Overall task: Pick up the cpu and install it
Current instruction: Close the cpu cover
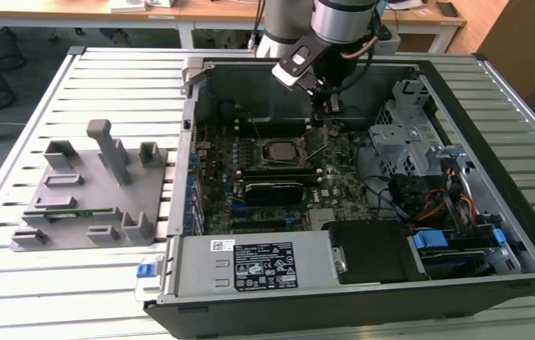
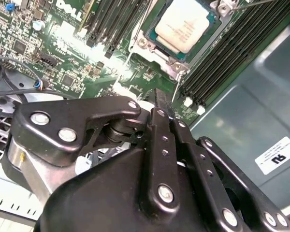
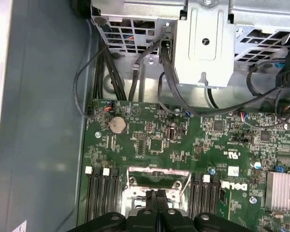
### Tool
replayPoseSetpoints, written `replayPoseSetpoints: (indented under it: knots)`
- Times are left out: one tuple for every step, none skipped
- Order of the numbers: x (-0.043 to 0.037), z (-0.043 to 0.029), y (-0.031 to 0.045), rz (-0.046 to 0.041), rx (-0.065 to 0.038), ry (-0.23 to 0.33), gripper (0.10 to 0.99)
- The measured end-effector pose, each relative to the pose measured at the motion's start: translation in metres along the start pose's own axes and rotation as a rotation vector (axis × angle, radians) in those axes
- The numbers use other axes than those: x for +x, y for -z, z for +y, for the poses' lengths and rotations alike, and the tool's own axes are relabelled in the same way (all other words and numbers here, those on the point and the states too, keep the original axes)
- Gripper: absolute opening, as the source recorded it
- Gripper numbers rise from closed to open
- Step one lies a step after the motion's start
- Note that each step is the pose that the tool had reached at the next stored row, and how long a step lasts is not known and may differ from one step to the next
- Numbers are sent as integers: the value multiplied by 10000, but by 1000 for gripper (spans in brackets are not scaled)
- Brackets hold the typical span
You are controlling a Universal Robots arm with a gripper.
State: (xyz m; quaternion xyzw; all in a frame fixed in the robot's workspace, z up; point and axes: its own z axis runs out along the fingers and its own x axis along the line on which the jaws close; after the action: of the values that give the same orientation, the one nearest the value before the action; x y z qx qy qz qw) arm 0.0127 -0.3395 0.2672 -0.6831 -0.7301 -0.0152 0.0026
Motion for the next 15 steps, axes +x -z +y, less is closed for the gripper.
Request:
replayPoseSetpoints:
  knots:
    - [-4,9,-3,1,1,0,106]
    - [-11,16,-5,0,1,0,106]
    - [-17,22,-8,0,1,1,106]
    - [-22,27,-10,0,1,0,106]
    - [-26,31,-13,1,1,0,106]
    - [-31,34,-16,1,1,0,106]
    - [-34,36,-19,2,1,0,106]
    - [-35,39,-22,1,1,0,106]
    - [-35,44,-26,0,1,0,106]
    - [-36,54,-29,-2,2,0,106]
    - [-37,64,-32,-3,3,1,106]
    - [-38,75,-35,-3,2,4,106]
    - [-39,87,-38,-3,2,6,106]
    - [-40,100,-41,-2,2,7,106]
    - [-40,111,-43,-3,2,8,106]
